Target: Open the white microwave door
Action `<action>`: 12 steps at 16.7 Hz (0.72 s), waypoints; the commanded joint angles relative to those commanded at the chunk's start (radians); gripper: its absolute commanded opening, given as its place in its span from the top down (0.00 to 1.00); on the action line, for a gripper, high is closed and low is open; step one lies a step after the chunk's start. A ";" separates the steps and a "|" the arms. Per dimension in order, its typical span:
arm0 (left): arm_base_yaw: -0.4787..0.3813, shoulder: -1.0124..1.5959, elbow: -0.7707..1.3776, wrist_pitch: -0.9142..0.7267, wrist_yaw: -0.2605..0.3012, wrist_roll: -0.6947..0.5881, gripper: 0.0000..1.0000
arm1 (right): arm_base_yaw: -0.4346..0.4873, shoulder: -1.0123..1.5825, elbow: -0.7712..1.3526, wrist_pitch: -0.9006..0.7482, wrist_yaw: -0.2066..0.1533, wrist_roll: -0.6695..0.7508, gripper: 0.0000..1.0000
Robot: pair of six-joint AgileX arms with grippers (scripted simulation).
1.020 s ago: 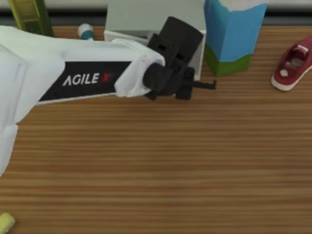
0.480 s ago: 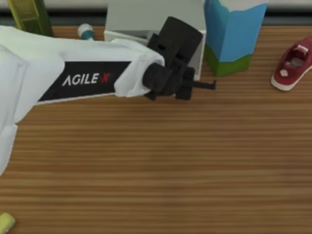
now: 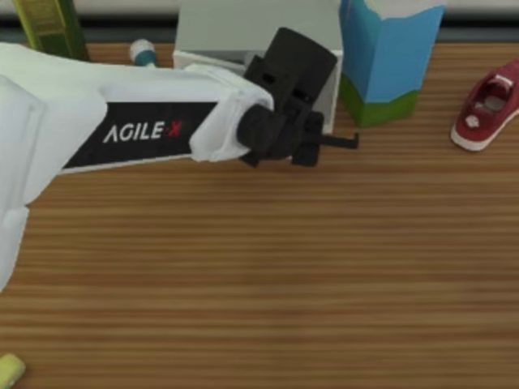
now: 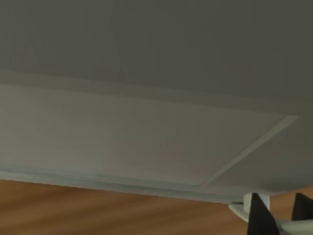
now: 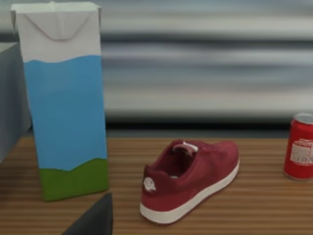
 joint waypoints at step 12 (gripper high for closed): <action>0.012 -0.043 -0.067 0.041 0.046 0.059 1.00 | 0.000 0.000 0.000 0.000 0.000 0.000 0.00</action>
